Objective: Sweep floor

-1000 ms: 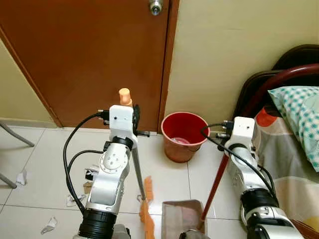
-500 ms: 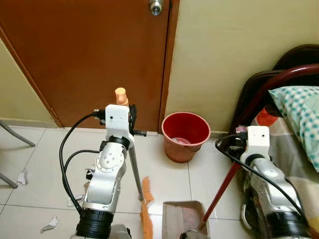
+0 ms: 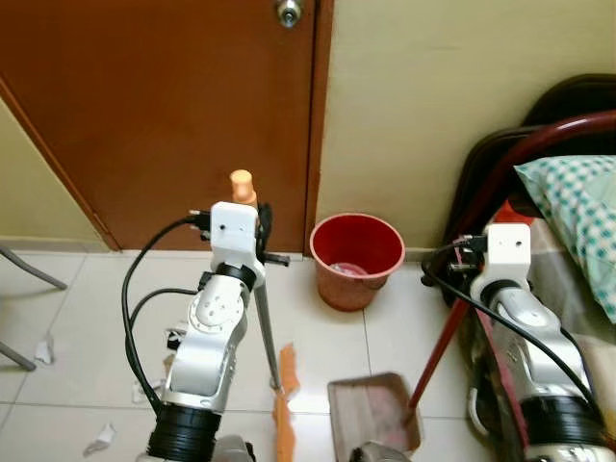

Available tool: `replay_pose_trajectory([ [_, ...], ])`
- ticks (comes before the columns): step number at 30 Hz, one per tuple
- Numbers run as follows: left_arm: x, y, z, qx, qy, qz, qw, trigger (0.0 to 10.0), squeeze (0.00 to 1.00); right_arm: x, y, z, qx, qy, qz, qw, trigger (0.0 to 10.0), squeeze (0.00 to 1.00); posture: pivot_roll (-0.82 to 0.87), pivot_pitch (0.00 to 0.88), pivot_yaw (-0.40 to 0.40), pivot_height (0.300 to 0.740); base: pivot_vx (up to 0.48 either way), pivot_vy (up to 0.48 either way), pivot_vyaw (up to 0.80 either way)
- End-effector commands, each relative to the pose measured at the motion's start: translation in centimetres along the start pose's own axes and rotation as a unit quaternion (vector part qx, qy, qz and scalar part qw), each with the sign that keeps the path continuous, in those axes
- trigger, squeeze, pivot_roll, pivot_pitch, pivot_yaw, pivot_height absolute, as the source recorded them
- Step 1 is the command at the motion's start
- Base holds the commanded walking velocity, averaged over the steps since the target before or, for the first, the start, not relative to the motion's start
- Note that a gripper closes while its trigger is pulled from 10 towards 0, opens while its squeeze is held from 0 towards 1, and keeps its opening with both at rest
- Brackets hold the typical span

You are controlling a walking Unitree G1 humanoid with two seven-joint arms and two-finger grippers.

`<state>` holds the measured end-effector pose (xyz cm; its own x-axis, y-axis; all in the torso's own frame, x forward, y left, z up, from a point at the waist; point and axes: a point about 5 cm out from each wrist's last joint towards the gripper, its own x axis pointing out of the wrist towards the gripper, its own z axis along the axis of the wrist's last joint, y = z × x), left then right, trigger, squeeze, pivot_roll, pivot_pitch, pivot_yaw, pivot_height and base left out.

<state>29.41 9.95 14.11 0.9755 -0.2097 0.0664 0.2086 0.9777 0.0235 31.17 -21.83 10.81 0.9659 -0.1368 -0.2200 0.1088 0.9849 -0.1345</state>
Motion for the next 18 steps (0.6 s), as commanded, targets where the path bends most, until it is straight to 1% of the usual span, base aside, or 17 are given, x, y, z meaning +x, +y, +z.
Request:
replay_pose_trajectory([
  [1,0.3,0.5,1.7,0.003,-0.027,0.005,1.0,10.0,0.0,0.2,0.7,0.8,-0.008,-0.027,-0.013,1.0,10.0,0.0,0.04,0.101,-0.012,0.74,0.0,0.0,0.0],
  [6,0.7,0.6,3.7,0.006,-0.051,0.008,0.999,10.0,0.0,0.3,2.2,0.3,0.013,-0.027,-0.031,0.999,10.0,0.0,0.04,0.124,-0.001,0.74,0.0,0.0,0.0],
  [8,0.8,0.6,4.7,0.004,-0.063,0.004,0.998,10.0,0.0,0.6,3.0,0.3,0.011,-0.042,-0.034,0.998,10.0,0.0,0.04,0.132,0.0,0.74,0.0,0.0,0.0],
  [10,0.8,0.6,5.0,0.004,-0.066,0.002,0.998,10.0,0.0,0.8,3.2,0.4,0.017,-0.051,-0.038,0.998,10.0,0.0,0.03,0.128,-0.007,0.74,0.0,0.0,0.0],
  [13,0.7,0.9,5.2,0.002,-0.068,0.004,0.998,10.0,0.0,1.2,3.4,0.4,0.012,-0.059,-0.047,0.997,10.0,0.0,0.03,0.127,-0.014,0.74,0.0,0.0,0.0],
  [15,0.6,1.3,5.8,0.001,-0.079,0.009,0.997,10.0,0.0,1.4,3.6,0.5,-0.005,-0.072,-0.053,0.996,10.0,0.0,0.03,0.127,-0.014,0.74,0.0,0.0,0.0],
  [17,0.6,1.5,6.1,0.0,-0.083,0.011,0.997,10.0,0.0,1.5,3.7,0.5,-0.012,-0.075,-0.059,0.995,10.0,0.0,0.03,0.127,-0.014,0.74,0.0,0.0,0.0],
  [18,0.5,1.6,6.3,0.002,-0.085,0.011,0.996,10.0,0.0,1.5,3.7,0.5,-0.013,-0.077,-0.063,0.995,10.0,0.0,0.01,0.12,-0.029,0.74,0.0,0.0,0.0],
])
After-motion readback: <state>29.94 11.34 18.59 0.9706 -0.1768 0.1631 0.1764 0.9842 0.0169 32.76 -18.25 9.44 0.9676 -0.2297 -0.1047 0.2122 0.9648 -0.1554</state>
